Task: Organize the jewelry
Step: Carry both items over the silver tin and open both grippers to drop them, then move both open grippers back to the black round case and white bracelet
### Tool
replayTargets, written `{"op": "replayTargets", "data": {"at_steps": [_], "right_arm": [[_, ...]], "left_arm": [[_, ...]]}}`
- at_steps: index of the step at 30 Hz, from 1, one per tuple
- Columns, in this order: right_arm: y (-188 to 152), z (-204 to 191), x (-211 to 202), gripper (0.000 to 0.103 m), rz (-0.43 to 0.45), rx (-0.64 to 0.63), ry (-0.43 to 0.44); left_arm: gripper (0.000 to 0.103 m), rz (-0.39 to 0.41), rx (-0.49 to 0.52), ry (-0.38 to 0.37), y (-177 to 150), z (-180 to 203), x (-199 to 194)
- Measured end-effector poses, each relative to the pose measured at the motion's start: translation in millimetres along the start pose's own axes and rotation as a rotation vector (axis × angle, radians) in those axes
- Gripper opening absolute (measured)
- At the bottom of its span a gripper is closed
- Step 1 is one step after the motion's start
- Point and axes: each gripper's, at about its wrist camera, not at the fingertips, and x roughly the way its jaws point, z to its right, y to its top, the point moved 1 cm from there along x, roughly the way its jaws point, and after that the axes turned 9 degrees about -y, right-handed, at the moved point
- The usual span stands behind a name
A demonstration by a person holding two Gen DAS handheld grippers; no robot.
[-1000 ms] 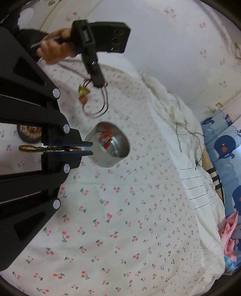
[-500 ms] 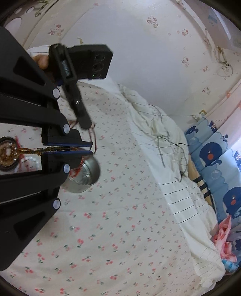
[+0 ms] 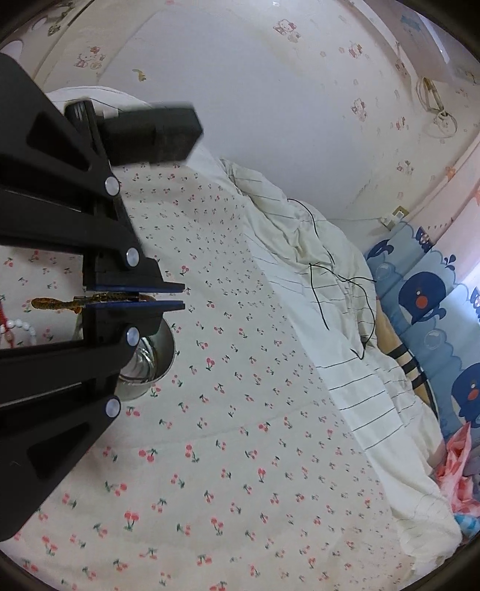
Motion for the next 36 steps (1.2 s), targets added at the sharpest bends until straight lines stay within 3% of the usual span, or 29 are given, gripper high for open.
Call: {"op": "replayTargets", "data": {"at_steps": [4, 8, 9, 10, 11, 15, 18, 23, 28, 32, 36], "right_arm": [[-1.5, 10.9, 29.6, 0.005, -0.027, 0.067, 0.022], [-11.4, 24.7, 56.7, 0.006, -0.099, 0.037, -0.16], [-13.1, 26.9, 54.5, 0.015, -0.097, 0.032, -0.184], [-13.3, 27.7, 51.0, 0.038, -0.086, 0.029, -0.197], [-12.6, 27.5, 39.3, 0.044, -0.047, 0.021, -0.216], [-20.2, 26.8, 8.7, 0.047, -0.027, -0.023, -0.235], [-35.4, 28.3, -4.0, 0.054, -0.073, -0.083, -0.29], [-55.1, 31.1, -18.3, 0.065, -0.121, -0.155, -0.332], [-66.4, 27.3, -27.6, 0.068, -0.136, -0.2, -0.336], [-73.5, 18.1, -30.1, 0.076, -0.148, -0.248, -0.339], [-79.2, 12.7, -27.8, 0.076, -0.166, -0.282, -0.338]], "left_arm": [[0.077, 0.073, -0.003, 0.124, 0.6, -6.7, -22.8], [0.09, 0.116, 0.033, 0.306, -11.3, -9.6, -32.7], [0.091, 0.116, 0.045, 0.338, -13.0, -10.0, -31.9], [0.092, 0.114, 0.071, 0.381, -15.2, -7.1, -28.5], [0.094, 0.113, 0.089, 0.4, -16.7, -4.8, -26.9], [0.095, 0.096, 0.215, 0.511, -38.2, 11.8, -21.0], [0.095, 0.07, 0.287, 0.584, -57.0, 20.0, -18.8], [0.095, 0.043, 0.363, 0.599, -70.1, 39.2, -14.4], [0.095, 0.037, 0.443, 0.616, -83.1, 55.0, -14.6], [0.095, 0.046, 0.522, 0.671, -92.0, 61.3, -19.4], [0.095, 0.062, 0.512, 0.651, -92.1, 62.1, -25.7]]}}
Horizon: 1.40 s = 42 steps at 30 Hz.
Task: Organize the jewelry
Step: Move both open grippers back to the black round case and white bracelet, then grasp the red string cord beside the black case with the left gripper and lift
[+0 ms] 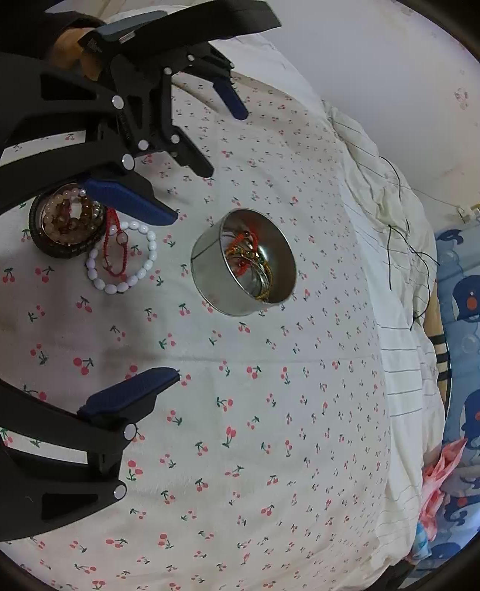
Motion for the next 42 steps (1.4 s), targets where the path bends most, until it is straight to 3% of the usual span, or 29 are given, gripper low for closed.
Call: {"op": "replayTargets", "data": {"at_steps": [11, 25, 28, 32, 34, 42], "right_arm": [[-2.9, -2.5, 8.8, 0.078, -0.031, -0.019, -0.004], [-5.6, -4.6, 13.7, 0.083, -0.053, -0.036, -0.005], [-4.1, -4.8, 12.1, 0.083, -0.049, -0.048, -0.014], [-2.9, -2.5, 8.5, 0.084, -0.038, -0.084, -0.069], [-5.1, -2.4, 8.7, 0.084, -0.045, -0.111, -0.09], [-23.7, -13.3, 13.2, 0.084, -0.104, -0.233, -0.096]], "left_arm": [[0.095, 0.034, -0.036, -0.05, 2.2, -5.8, -5.8], [0.095, 0.049, -0.01, -0.081, 2.3, -0.1, -8.8], [0.095, 0.001, -0.052, -0.198, 1.2, -4.7, -3.3], [0.095, -0.128, -0.226, -0.518, -5.6, -21.2, 12.8], [0.095, -0.157, -0.301, -0.608, -9.8, -29.2, 17.6], [0.095, -0.18, -0.345, -0.601, -23.5, -36.1, 22.2]]}}
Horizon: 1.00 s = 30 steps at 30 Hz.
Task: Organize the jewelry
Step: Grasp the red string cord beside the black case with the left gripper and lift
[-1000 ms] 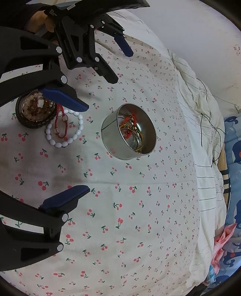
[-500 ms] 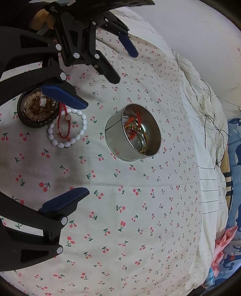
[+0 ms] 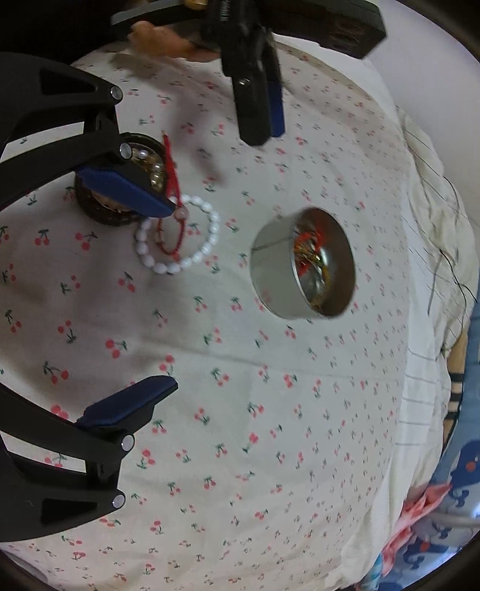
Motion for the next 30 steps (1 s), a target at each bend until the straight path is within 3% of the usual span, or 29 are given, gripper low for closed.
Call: {"op": "replayTargets", "data": {"at_steps": [6, 11, 18, 21, 23, 24, 25, 26, 30], "right_arm": [[0.9, -1.5, -3.1, 0.084, 0.008, -0.019, -0.038], [3.3, 17.6, -6.3, 0.084, 0.012, 0.059, -0.031], [3.6, 17.9, -9.5, 0.084, 0.018, 0.063, -0.032], [3.1, 15.8, -9.9, 0.084, 0.017, 0.054, -0.028], [2.7, 16.2, -10.6, 0.084, 0.019, 0.055, -0.029], [2.5, 16.8, -10.6, 0.084, 0.019, 0.058, -0.029], [2.6, 17.2, -10.4, 0.084, 0.019, 0.06, -0.028], [2.5, 17.4, -10.1, 0.084, 0.018, 0.06, -0.029], [2.2, 14.8, -8.4, 0.084, 0.011, 0.048, -0.026]], "left_arm": [[0.095, -0.106, 0.012, -0.109, -7.2, 2.8, 10.1], [0.095, -0.166, 0.166, -0.062, -23.3, 24.3, 20.6], [0.095, -0.208, 0.226, -0.022, -34.4, 32.4, 32.3], [0.076, -0.241, 0.234, -0.02, -38.0, 33.1, 40.3], [0.051, -0.256, 0.249, -0.016, -39.8, 33.8, 43.1], [0.045, -0.264, 0.248, -0.03, -40.1, 33.6, 42.9], [0.029, -0.268, 0.241, -0.039, -39.1, 32.6, 42.1], [0.022, -0.268, 0.238, -0.042, -38.6, 32.0, 41.6], [0.012, -0.242, 0.206, -0.082, -33.9, 27.2, 31.4]]}}
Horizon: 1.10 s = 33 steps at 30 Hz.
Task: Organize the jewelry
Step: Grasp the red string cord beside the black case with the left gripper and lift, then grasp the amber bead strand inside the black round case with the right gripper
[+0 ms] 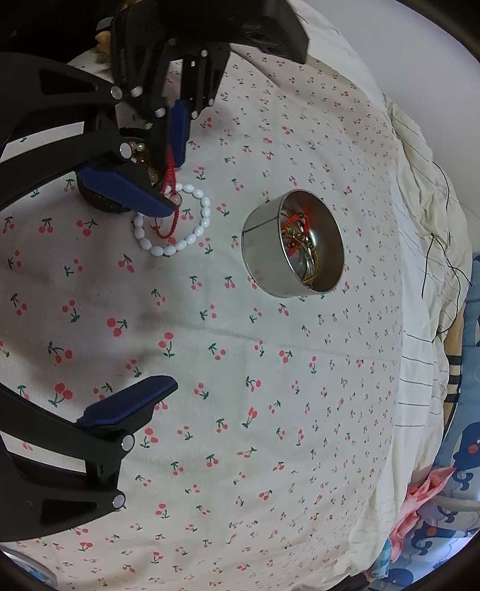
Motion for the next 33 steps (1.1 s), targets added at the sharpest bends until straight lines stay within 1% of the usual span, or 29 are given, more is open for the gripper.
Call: {"op": "replayTargets", "data": {"at_steps": [2, 3, 4, 5, 7, 10, 12, 16, 18, 21, 22, 23, 24, 25, 27, 28, 29, 30, 31, 32, 33], "right_arm": [[-0.6, -2.5, 1.2, 0.084, -0.006, -0.012, 0.005], [-0.7, -3.3, 2.0, 0.084, -0.008, -0.017, 0.005], [-1.0, -5.0, 2.8, 0.084, -0.012, -0.024, 0.007], [-1.8, -6.3, 3.4, 0.084, -0.015, -0.03, 0.008], [-2.6, -8.1, 4.7, 0.084, -0.02, -0.039, 0.006], [-3.6, -11.9, 6.4, 0.084, -0.026, -0.054, 0.019], [-3.8, -14.4, 5.7, 0.084, -0.026, -0.065, 0.025], [-4.2, -17.6, 6.2, 0.084, -0.029, -0.074, 0.034], [-5.5, -23.3, 4.3, 0.084, -0.028, -0.101, 0.063], [-11.6, -38.9, -0.3, 0.084, -0.038, -0.181, 0.149], [-15.0, -47.8, -2.2, 0.084, -0.037, -0.227, 0.179], [-17.7, -54.8, -3.3, 0.084, -0.037, -0.257, 0.197], [-19.5, -59.0, -3.9, 0.083, -0.036, -0.275, 0.207], [-21.7, -65.7, -4.8, 0.083, -0.028, -0.301, 0.214], [-22.3, -69.4, -4.4, 0.072, -0.023, -0.303, 0.22], [-22.0, -70.5, -2.2, 0.058, -0.033, -0.289, 0.241], [-22.4, -71.6, -1.1, 0.047, -0.037, -0.286, 0.246], [-22.9, -72.6, -0.4, 0.041, -0.039, -0.288, 0.246], [-23.8, -74.9, -0.3, 0.032, -0.042, -0.305, 0.255], [-24.0, -76.0, -0.7, 0.029, -0.04, -0.314, 0.261], [-25.0, -79.2, -2.3, 0.029, -0.036, -0.329, 0.272]], "left_arm": [[0.01, 0.022, -0.015, -0.025, 1.0, -2.0, -6.3], [0.01, 0.039, -0.035, -0.056, 2.1, -4.8, -12.2], [0.006, 0.051, -0.043, -0.067, 3.3, -5.7, -14.9], [0.004, 0.069, -0.053, -0.075, 4.0, -7.6, -19.7], [0.004, 0.099, -0.098, -0.129, 5.5, -15.3, -29.3], [0.004, 0.124, -0.126, -0.097, 7.2, -24.0, -36.0], [0.004, 0.119, -0.139, -0.102, 8.1, -27.9, -35.4], [0.004, 0.145, -0.144, -0.091, 9.9, -29.4, -38.4], [0.004, 0.171, -0.165, -0.085, 7.6, -35.4, -46.3], [0.004, 0.234, -0.232, -0.033, 8.1, -49.9, -58.6], [0.004, 0.245, -0.253, -0.004, 8.4, -55.1, -61.4], [0.004, 0.253, -0.269, 0.037, 7.9, -59.8, -64.3], [0.004, 0.255, -0.279, 0.047, 7.7, -62.2, -64.6], [0.004, 0.25, -0.293, 0.039, 6.8, -65.6, -64.3], [0.004, 0.236, -0.293, 0.057, 6.0, -65.9, -62.2], [0.004, 0.228, -0.282, 0.065, 6.2, -64.9, -61.3], [0.004, 0.223, -0.275, 0.063, 5.7, -63.9, -60.5], [0.004, 0.221, -0.271, 0.061, 5.9, -61.9, -59.4], [0.004, 0.219, -0.267, 0.063, 5.9, -60.3, -58.6], [0.004, 0.215, -0.262, 0.065, 5.3, -59.9, -58.9], [0.004, 0.213, -0.259, 0.065, 5.1, -59.3, -58.4]]}}
